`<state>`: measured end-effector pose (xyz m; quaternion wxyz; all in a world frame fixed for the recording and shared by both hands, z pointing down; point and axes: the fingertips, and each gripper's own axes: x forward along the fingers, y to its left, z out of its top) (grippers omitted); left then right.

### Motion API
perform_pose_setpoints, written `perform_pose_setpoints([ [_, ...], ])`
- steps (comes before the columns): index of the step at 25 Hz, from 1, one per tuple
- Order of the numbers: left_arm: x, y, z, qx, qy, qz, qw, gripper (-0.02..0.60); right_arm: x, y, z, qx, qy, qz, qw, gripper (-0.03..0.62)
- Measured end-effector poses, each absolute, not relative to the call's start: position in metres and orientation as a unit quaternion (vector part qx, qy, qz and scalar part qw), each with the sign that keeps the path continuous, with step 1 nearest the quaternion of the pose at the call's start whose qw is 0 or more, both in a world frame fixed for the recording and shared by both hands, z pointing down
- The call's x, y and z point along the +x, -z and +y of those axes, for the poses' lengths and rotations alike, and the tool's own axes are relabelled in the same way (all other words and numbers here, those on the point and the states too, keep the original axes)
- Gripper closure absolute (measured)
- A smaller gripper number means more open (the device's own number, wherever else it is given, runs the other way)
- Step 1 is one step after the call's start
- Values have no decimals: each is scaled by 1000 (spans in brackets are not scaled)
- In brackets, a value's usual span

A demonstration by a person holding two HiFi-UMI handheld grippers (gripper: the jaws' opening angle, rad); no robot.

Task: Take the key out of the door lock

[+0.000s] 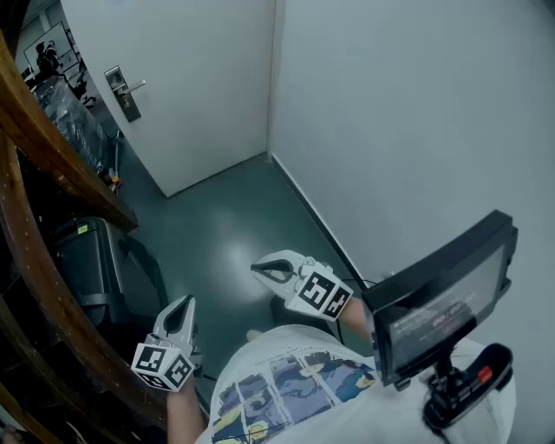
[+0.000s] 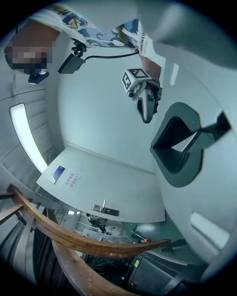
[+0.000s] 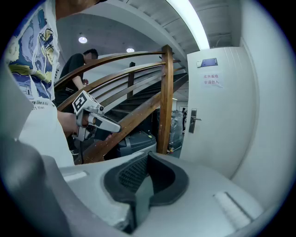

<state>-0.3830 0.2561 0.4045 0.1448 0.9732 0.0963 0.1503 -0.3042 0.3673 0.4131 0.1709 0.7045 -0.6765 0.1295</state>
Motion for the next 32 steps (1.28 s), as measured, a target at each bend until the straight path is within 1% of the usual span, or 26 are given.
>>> perform_pose_setpoints([
  [10,-388,-413,248,971,-166,90,145,577,-312,-417,347,692,-135,-690,163,591],
  [17,-373,-420,241,969,-173,86,154,577,-291,-432,342,701,-155,-672,180,591],
  [25,-330,-414,225,971,-172,67,150,577,-250,-430,324,679,-139,-698,178,576],
  [32,-249,-412,193,973,-173,52,143,577,-171,-426,296,680,-123,-699,185,568],
])
